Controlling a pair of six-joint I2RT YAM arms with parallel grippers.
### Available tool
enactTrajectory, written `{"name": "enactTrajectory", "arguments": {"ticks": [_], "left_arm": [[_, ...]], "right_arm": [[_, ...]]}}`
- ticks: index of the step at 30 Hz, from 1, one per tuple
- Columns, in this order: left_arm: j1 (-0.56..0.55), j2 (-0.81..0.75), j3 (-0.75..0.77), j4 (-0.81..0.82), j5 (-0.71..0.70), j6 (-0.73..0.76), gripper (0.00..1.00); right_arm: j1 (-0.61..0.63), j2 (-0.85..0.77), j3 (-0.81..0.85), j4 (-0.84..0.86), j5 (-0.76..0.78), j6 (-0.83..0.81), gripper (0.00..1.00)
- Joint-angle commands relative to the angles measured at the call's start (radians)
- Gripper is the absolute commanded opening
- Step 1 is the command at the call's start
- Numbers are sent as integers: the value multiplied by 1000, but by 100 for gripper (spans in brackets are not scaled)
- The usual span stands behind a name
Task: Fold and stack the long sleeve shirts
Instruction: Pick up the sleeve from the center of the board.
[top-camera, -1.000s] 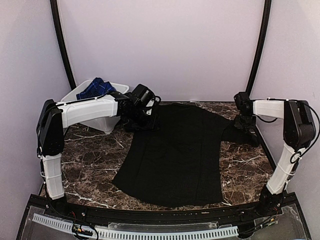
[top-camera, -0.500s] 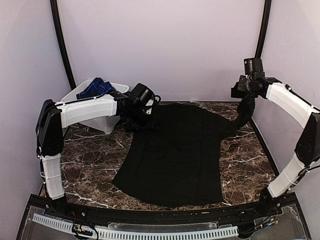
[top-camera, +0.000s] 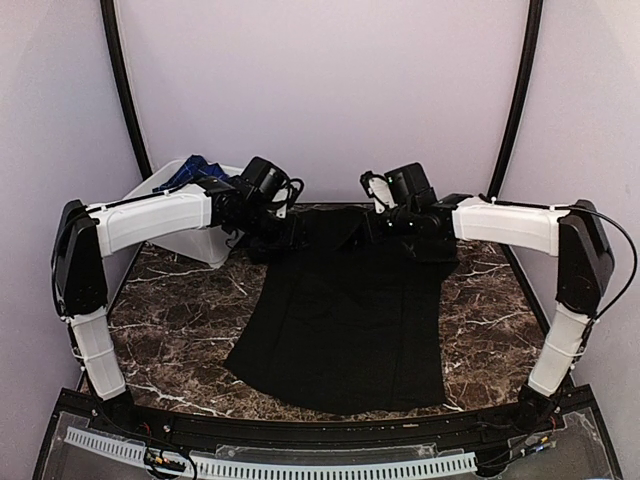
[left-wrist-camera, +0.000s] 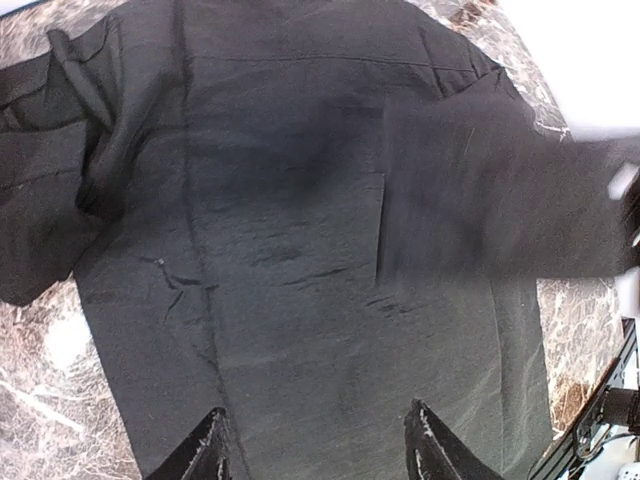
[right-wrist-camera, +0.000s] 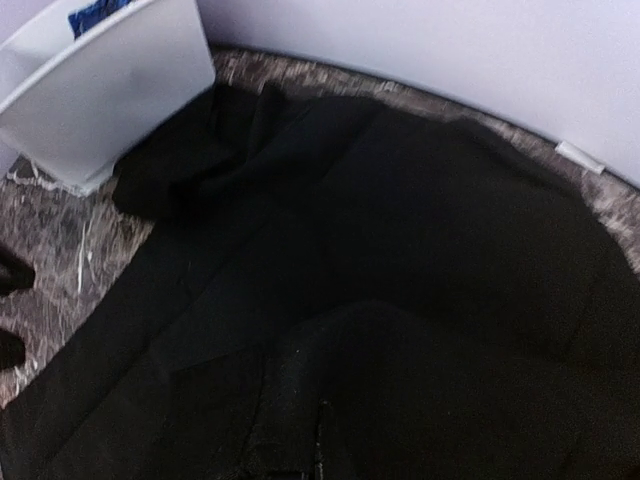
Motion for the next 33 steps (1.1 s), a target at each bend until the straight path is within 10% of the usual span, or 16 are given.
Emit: {"name": "enactTrajectory", "arguments": {"ticks": [1,19,33], "left_arm": [[18,-33,-56,25,27,-58,58],[37,68,-360,777,462,-917,77],[-18,218,-275,957,421,-1061,76]], "right_arm": [[20,-12,-99,128,-95,88,0],[80,-111,-300,353,28,155,0],[80,-153,-362,352,19,153,0]]}}
